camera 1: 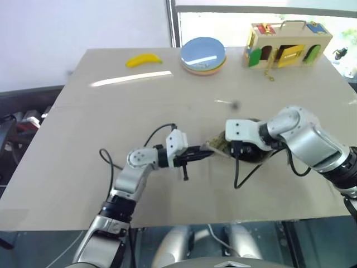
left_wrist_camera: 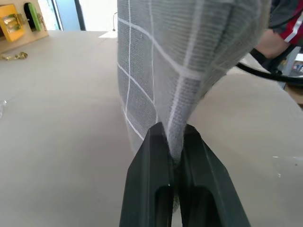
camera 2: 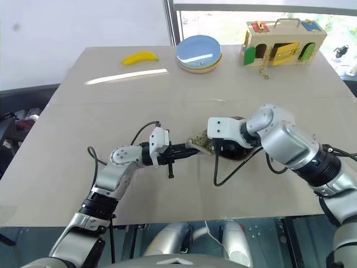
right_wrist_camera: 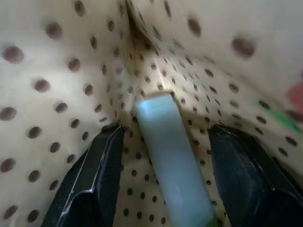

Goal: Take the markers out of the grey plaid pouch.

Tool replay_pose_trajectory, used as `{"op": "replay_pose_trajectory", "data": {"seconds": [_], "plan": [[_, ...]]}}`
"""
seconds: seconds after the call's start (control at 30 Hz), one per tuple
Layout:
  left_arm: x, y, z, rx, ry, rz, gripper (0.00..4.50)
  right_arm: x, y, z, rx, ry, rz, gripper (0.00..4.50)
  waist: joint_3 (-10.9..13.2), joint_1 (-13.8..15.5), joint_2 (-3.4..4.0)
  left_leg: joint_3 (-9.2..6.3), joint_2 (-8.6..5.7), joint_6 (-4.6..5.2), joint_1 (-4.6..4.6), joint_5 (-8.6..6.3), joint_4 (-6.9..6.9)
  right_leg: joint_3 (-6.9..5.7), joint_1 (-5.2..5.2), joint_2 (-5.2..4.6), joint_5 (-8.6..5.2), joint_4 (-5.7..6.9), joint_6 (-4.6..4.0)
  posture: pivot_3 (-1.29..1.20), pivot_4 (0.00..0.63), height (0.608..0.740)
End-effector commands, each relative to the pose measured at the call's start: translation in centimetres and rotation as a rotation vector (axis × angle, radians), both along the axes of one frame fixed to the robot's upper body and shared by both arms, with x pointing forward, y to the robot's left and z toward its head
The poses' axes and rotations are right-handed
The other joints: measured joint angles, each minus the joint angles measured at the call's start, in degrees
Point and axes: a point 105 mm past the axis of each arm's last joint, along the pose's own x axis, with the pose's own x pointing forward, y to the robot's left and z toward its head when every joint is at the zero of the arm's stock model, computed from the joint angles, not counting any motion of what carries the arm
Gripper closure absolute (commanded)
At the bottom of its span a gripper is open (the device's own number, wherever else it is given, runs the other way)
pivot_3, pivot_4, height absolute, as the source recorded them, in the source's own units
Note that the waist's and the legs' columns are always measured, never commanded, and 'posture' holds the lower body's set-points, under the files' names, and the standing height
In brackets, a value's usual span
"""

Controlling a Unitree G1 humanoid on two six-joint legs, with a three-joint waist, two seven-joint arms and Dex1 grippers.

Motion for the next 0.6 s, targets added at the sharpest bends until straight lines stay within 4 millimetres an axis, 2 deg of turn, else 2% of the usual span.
{"op": "replay_pose_trajectory", "data": {"seconds": [0.03, 0.13, 0.23, 0.3, 0.4, 0.43, 0.5, 0.6], "plan": [[0.0, 0.0, 0.6, -0.011, -0.048, -0.026, 4.39, 0.3, -1.4, -1.1, -0.082, -0.008, 0.002, 1.6, 0.0, 0.04, 0.0, -0.01, 0.0, 0.0, 0.0, 0.0, 0.0, -0.01, 0.0, 0.0, 0.0, -0.02, 0.0, 0.0, 0.15, 0.74], [0.0, -0.1, -0.2, 0.025, -0.067, -0.033, 4.39, 0.2, -2.1, -2.7, -0.124, 0.014, 0.001, 1.6, 0.0, 0.01, 0.0, 0.0, 0.0, 0.0, 0.0, 0.0, 0.0, -0.02, 0.0, 0.0, 0.0, -0.01, 0.0, 0.0, 0.15, 0.74], [-0.2, 0.0, -0.6, 0.036, -0.077, -0.036, 4.39, 0.2, -2.2, -3.3, -0.13, 0.019, 0.005, 1.6, -0.01, 0.02, 0.0, -0.01, 0.01, -0.01, 0.02, 0.0, 0.01, -0.02, 0.0, 0.01, 0.0, 0.0, 0.0, 0.0, 0.15, 0.74], [-0.3, 0.0, -0.9, 0.048, -0.084, -0.039, 4.5, 0.2, -1.8, -3.4, -0.102, 0.018, 0.004, 2.13, -0.05, 0.0, -0.06, -0.01, 0.01, -0.01, 0.06, 0.0, 0.03, 0.0, 0.03, 0.01, 0.0, 0.01, 0.0, 0.0, 0.15, 0.74], [-0.3, 0.1, -1.2, 0.062, -0.094, -0.039, 4.5, 0.1, -1.8, -3.2, -0.097, 0.015, 0.01, 3.48, -0.07, -0.02, -0.06, -0.01, 0.01, -0.01, 0.12, 0.0, 0.06, 0.0, 0.07, 0.01, 0.0, 0.04, 0.0, 0.0, 0.15, 0.74], [-0.3, 0.1, -1.2, 0.065, -0.099, -0.034, 4.5, 0.1, -1.8, -2.9, -0.094, 0.004, 0.018, 3.64, -0.07, -0.01, -0.06, 0.0, 0.01, -0.01, 0.13, 0.01, 0.07, 0.01, 0.07, 0.01, 0.0, 0.08, 0.0, 0.0, 0.15, 0.74], [-0.1, 0.2, -1.2, 0.069, -0.111, -0.021, 4.5, 0.1, -1.6, -2.3, -0.088, -0.026, 0.036, 3.64, -0.07, 0.0, -0.06, -0.02, 0.01, -0.01, 0.14, 0.01, 0.07, 0.0, 0.07, 0.02, 0.0, 0.09, 0.0, 0.0, 0.15, 0.74], [0.5, 0.2, -1.0, 0.086, -0.157, 0.013, 4.5, -0.2, -0.3, 0.4, -0.023, -0.093, 0.055, 3.65, -0.06, 0.0, -0.04, -0.01, 0.01, -0.01, 0.12, 0.01, 0.07, 0.01, 0.05, 0.02, 0.0, 0.09, 0.0, 0.0, 0.15, 0.74]]}}
